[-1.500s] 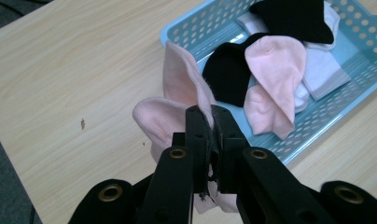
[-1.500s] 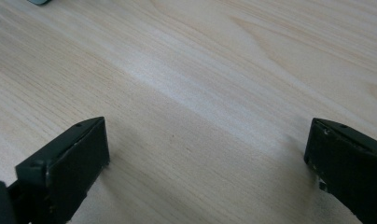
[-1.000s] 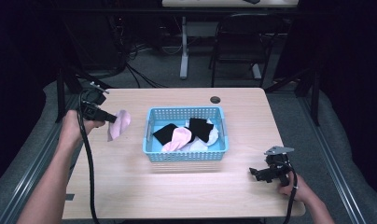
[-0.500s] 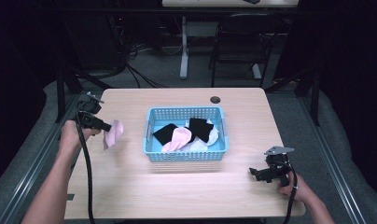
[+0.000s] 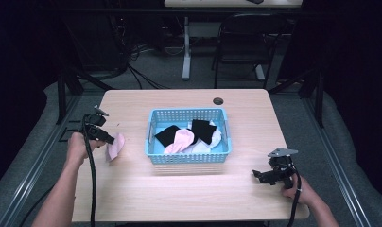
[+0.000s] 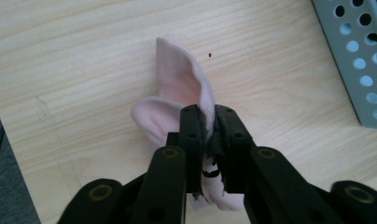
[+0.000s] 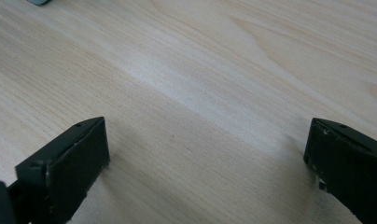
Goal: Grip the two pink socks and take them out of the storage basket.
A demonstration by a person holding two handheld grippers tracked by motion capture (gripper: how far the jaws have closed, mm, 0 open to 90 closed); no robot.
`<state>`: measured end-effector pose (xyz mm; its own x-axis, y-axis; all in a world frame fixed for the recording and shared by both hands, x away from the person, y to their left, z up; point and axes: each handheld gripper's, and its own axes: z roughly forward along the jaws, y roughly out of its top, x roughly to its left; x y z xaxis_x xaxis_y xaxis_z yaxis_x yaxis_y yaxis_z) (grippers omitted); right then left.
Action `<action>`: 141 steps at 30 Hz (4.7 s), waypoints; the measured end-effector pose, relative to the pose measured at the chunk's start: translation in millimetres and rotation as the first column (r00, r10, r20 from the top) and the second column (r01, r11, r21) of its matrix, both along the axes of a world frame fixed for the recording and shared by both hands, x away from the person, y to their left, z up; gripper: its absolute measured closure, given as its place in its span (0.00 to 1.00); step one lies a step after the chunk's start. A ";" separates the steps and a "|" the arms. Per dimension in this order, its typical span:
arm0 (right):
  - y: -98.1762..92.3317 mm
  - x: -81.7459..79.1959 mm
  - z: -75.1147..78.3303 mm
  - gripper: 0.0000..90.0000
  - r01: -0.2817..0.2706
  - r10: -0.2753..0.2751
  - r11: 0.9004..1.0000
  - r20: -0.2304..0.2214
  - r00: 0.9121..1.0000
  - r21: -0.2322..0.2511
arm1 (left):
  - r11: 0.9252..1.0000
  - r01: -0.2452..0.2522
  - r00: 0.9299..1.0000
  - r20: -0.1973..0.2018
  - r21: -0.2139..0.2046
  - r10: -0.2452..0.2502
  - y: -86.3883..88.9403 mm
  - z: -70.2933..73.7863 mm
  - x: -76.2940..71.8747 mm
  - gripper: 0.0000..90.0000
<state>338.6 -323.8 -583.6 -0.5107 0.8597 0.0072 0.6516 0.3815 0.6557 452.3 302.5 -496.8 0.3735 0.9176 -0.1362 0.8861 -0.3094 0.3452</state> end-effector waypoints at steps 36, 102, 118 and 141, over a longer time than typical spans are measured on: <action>0.0 0.0 -0.1 0.00 0.000 0.000 1.000 0.001 1.000 0.001 | 0.984 0.176 0.956 0.245 -0.032 -0.163 -89.1 81.4 -2.9 0.00; -0.3 -0.4 -0.3 0.00 -0.003 0.003 1.000 0.004 1.000 0.001 | 0.904 0.426 0.901 -0.100 0.025 -0.422 -242.6 -17.9 30.2 0.31; -0.4 -0.5 -0.3 0.00 -0.005 0.005 1.000 0.005 1.000 0.001 | 0.889 0.455 0.882 -0.160 0.041 -0.444 -245.1 -24.1 31.6 0.67; -0.5 -0.5 -0.4 0.00 -0.006 0.006 1.000 0.005 1.000 0.003 | 0.896 0.440 0.897 -0.064 0.051 -0.437 -221.7 2.6 29.8 0.96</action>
